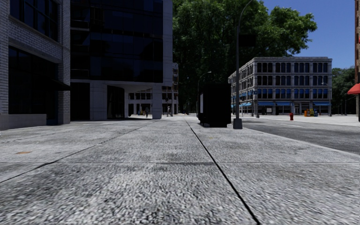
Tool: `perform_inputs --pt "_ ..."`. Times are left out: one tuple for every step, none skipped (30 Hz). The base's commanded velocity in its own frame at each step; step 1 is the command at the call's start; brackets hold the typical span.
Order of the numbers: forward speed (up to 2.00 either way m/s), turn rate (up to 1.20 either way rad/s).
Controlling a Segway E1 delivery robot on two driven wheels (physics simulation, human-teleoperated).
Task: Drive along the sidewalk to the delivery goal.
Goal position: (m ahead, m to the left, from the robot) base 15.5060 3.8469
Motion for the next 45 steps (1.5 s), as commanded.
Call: perform_inputs --pt "1.86 0.89" --pt "1.86 0.11" --pt "1.86 0.03" --pt "1.86 0.00" --pt "1.86 0.00" --pt "1.86 0.00" --pt "1.86 0.00" --pt "1.86 0.00" --pt "1.86 0.00" --pt "1.86 0.00" --pt "1.86 0.00" --pt "1.86 0.00" --pt "1.86 0.00" --pt "1.86 0.00" --pt "1.86 0.00" --pt "1.86 0.00" --pt "1.86 0.00" --pt "1.86 0.00" --pt "1.86 0.00" --pt "1.86 0.00" --pt "1.86 0.00" --pt "1.86 0.00" --pt "1.86 0.00" --pt "1.86 0.00" --pt "1.86 0.00" --pt "1.86 0.00" --pt "1.86 0.00" --pt "1.86 0.10" --pt "1.86 0.23" --pt "1.86 0.47" --pt "1.86 0.68" --pt "1.86 0.81" --pt "1.86 0.84" --pt "1.86 0.85" --pt "1.86 0.63" --pt "1.86 0.22" --pt "1.86 0.22" --pt "1.86 0.13" --pt "1.86 0.08" --pt "1.86 0.04" --pt "1.86 0.03" --pt "1.86 0.03" --pt "1.86 0.03" --pt "1.86 0.03" --pt "1.86 0.03"
